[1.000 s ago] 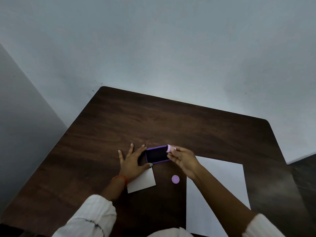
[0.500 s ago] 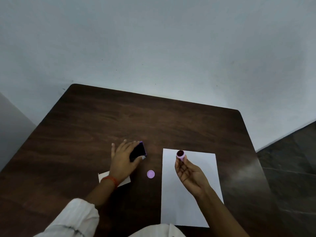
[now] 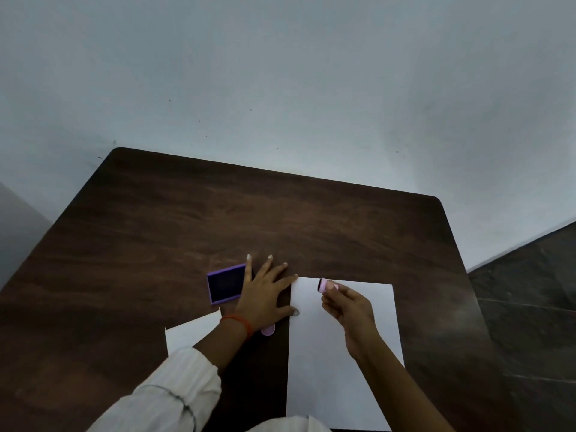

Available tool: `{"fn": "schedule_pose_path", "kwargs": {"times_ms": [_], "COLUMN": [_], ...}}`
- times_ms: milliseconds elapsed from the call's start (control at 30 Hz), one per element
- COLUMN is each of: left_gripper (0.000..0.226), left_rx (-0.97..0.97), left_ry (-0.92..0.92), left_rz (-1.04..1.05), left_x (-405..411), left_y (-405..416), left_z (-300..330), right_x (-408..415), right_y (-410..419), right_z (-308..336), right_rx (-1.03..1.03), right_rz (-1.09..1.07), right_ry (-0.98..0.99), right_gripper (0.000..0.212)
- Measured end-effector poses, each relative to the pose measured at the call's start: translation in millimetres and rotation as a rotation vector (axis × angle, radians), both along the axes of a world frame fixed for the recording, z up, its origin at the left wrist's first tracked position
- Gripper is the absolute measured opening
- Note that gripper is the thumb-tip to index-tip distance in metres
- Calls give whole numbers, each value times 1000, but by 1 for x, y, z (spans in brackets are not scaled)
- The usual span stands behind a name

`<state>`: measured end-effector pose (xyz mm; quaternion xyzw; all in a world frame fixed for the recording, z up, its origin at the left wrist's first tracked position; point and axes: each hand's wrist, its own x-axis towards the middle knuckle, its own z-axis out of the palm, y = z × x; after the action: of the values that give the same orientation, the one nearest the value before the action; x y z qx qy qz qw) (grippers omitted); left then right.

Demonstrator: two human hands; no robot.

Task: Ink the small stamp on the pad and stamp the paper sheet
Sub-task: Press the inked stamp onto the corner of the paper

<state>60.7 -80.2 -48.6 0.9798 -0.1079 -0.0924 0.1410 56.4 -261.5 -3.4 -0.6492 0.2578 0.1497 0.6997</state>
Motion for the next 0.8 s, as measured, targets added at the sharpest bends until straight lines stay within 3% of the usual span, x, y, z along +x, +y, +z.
{"fn": "schedule_pose_path", "kwargs": {"times_ms": [167,333,467,800], "left_gripper": [69,71,72,72], "left_rx": [-36,-61,-61,-66], "left_ry": [22,17,22,29], "left_rz": [35,46,37,29], "left_x": [-3,-4,-4,-4], "left_y": [2,4,4,6], "left_z": [-6,-7,-6,-4], "right_x": [7,13,17,21], "right_y": [21,35,39,47], "right_z": [-9,-15,-14,-11], "right_rx": [-522,-817,-902,-1070], "right_rz": [151,360,456,631], "right_ry": [-289,-493,-540,-423], "right_gripper": [14,22,25,31]}}
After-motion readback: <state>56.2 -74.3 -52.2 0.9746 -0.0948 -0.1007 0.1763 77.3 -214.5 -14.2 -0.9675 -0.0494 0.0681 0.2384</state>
